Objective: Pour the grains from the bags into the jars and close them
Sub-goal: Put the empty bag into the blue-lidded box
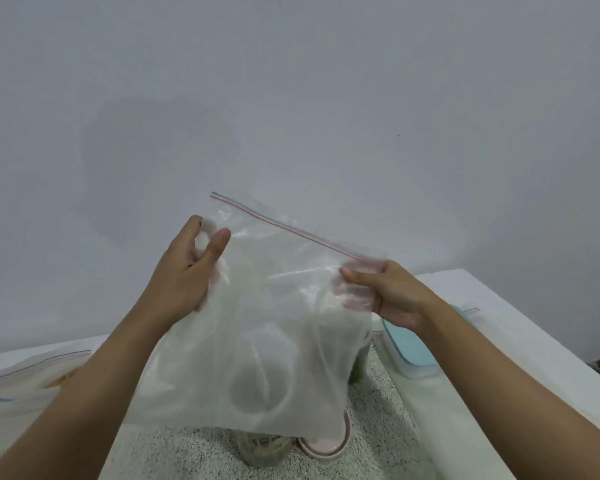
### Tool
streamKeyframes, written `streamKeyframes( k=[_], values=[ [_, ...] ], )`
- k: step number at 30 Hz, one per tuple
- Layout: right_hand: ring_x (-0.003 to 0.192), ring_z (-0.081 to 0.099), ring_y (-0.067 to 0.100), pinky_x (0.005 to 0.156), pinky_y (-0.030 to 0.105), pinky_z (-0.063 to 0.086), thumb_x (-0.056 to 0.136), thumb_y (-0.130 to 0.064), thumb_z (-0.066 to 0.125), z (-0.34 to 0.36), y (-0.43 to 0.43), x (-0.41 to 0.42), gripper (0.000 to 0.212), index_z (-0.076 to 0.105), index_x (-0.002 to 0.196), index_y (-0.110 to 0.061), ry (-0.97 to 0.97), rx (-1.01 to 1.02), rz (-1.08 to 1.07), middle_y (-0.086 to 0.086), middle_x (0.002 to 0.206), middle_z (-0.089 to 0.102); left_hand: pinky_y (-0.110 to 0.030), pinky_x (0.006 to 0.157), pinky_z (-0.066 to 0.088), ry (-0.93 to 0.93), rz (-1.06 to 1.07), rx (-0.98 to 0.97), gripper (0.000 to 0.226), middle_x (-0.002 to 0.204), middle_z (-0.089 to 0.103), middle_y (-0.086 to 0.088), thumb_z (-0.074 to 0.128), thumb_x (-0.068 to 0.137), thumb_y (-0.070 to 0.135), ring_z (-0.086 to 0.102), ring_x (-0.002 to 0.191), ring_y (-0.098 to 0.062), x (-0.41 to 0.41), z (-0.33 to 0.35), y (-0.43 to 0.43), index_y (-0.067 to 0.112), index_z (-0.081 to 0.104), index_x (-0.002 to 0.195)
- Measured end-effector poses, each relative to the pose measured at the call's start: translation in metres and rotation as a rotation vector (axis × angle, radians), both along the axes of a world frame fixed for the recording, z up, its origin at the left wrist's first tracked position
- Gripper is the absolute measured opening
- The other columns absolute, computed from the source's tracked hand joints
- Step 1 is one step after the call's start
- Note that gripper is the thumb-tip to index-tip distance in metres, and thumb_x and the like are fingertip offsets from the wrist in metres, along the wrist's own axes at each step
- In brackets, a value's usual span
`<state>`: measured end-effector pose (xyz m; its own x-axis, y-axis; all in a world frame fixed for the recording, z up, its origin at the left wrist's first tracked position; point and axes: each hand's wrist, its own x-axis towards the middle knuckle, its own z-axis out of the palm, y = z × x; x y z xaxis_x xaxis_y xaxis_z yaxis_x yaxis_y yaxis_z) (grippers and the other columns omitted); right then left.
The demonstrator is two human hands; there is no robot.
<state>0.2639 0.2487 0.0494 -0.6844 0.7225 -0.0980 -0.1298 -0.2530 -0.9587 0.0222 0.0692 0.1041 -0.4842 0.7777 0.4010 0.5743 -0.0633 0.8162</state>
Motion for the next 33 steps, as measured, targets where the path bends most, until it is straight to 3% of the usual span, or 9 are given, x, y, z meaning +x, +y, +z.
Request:
streamKeyframes(
  k=[2, 5, 12, 20, 24, 27, 29, 31, 33],
  values=[
    [0.066, 0.071, 0.014, 0.058, 0.027, 0.054, 0.090, -0.009, 0.073, 0.001, 0.002, 0.009, 0.012, 0.071, 0.101, -0.005, 0.004, 0.073, -0.133, 0.010, 0.086, 0.076, -0.025, 0.036, 0.033, 0.022, 0.009, -0.029, 0.030, 0.054, 0.038, -0.005, 0.050, 0.098, 0.055, 0.034, 0.042, -0.017, 0.006, -0.002, 0.002, 0.026, 0.049, 0.100],
    [0.063, 0.068, 0.011, 0.054, 0.022, 0.051, 0.091, -0.016, 0.075, 0.003, 0.009, 0.020, 0.019, 0.068, 0.108, -0.010, 0.069, 0.074, -0.277, 0.009, 0.088, 0.077, -0.022, 0.036, 0.034, 0.057, 0.024, -0.038, 0.027, 0.058, 0.031, -0.007, 0.050, 0.099, 0.051, 0.034, 0.047, -0.020, 0.022, -0.003, 0.006, 0.024, 0.049, 0.102],
    [0.050, 0.054, 0.012, 0.046, 0.027, 0.047, 0.102, -0.038, 0.060, 0.009, 0.040, 0.063, 0.022, 0.059, 0.109, -0.016, 0.026, 0.350, -0.447, -0.007, 0.060, 0.062, -0.026, 0.036, 0.033, -0.022, 0.038, 0.000, 0.026, 0.068, 0.038, -0.009, 0.046, 0.099, 0.057, 0.036, 0.043, -0.013, 0.078, -0.009, 0.041, 0.032, 0.049, 0.106],
    [0.049, 0.051, 0.023, 0.041, 0.028, 0.041, 0.106, -0.036, 0.050, 0.011, 0.100, 0.159, 0.015, 0.050, 0.109, -0.021, 0.121, 0.286, -0.254, 0.001, 0.069, 0.059, -0.018, 0.037, 0.027, -0.206, 0.024, 0.099, 0.025, 0.058, 0.036, -0.011, 0.044, 0.097, 0.057, 0.030, 0.042, -0.019, 0.174, -0.025, 0.095, 0.038, 0.053, 0.112],
    [0.041, 0.047, 0.026, 0.040, 0.028, 0.038, 0.107, -0.036, 0.048, 0.010, 0.121, 0.189, 0.017, 0.049, 0.102, -0.021, 0.045, 0.216, -0.154, 0.012, 0.071, 0.060, -0.024, 0.044, 0.037, -0.222, 0.101, 0.044, 0.019, 0.079, 0.049, -0.037, 0.046, 0.099, 0.055, 0.042, 0.059, -0.027, 0.209, -0.036, 0.108, 0.044, 0.055, 0.112],
    [0.046, 0.051, 0.026, 0.041, 0.027, 0.039, 0.106, -0.031, 0.049, 0.003, 0.136, 0.209, 0.014, 0.051, 0.098, -0.019, -0.014, 0.125, -0.106, 0.013, 0.073, 0.062, -0.035, 0.066, 0.044, -0.194, 0.076, -0.016, 0.020, 0.098, 0.058, -0.039, 0.044, 0.102, 0.053, 0.052, 0.072, -0.028, 0.224, -0.050, 0.116, 0.041, 0.056, 0.112],
    [0.048, 0.052, 0.024, 0.042, 0.027, 0.041, 0.105, -0.029, 0.051, -0.011, 0.146, 0.221, 0.015, 0.054, 0.096, -0.018, -0.068, 0.076, -0.096, 0.011, 0.072, 0.063, -0.021, 0.073, 0.047, -0.130, 0.109, -0.042, 0.016, 0.100, 0.065, -0.023, 0.041, 0.105, 0.046, 0.061, 0.076, -0.010, 0.234, -0.064, 0.123, 0.039, 0.056, 0.107],
    [0.049, 0.050, 0.019, 0.044, 0.026, 0.041, 0.105, -0.028, 0.054, -0.032, 0.155, 0.230, 0.016, 0.054, 0.093, -0.017, -0.108, 0.048, -0.085, 0.009, 0.071, 0.059, 0.002, 0.065, 0.038, -0.074, 0.149, -0.116, 0.016, 0.096, 0.065, -0.004, 0.038, 0.108, 0.037, 0.061, 0.074, 0.008, 0.246, -0.079, 0.127, 0.035, 0.052, 0.101],
    [0.052, 0.051, 0.017, 0.048, 0.026, 0.044, 0.103, -0.024, 0.060, -0.059, 0.163, 0.237, 0.015, 0.058, 0.091, -0.015, -0.158, 0.057, -0.091, 0.006, 0.072, 0.055, -0.005, 0.061, 0.042, -0.046, 0.116, -0.196, 0.017, 0.098, 0.065, -0.022, 0.037, 0.108, 0.037, 0.067, 0.083, -0.024, 0.252, -0.105, 0.126, 0.031, 0.053, 0.108]
  ],
)
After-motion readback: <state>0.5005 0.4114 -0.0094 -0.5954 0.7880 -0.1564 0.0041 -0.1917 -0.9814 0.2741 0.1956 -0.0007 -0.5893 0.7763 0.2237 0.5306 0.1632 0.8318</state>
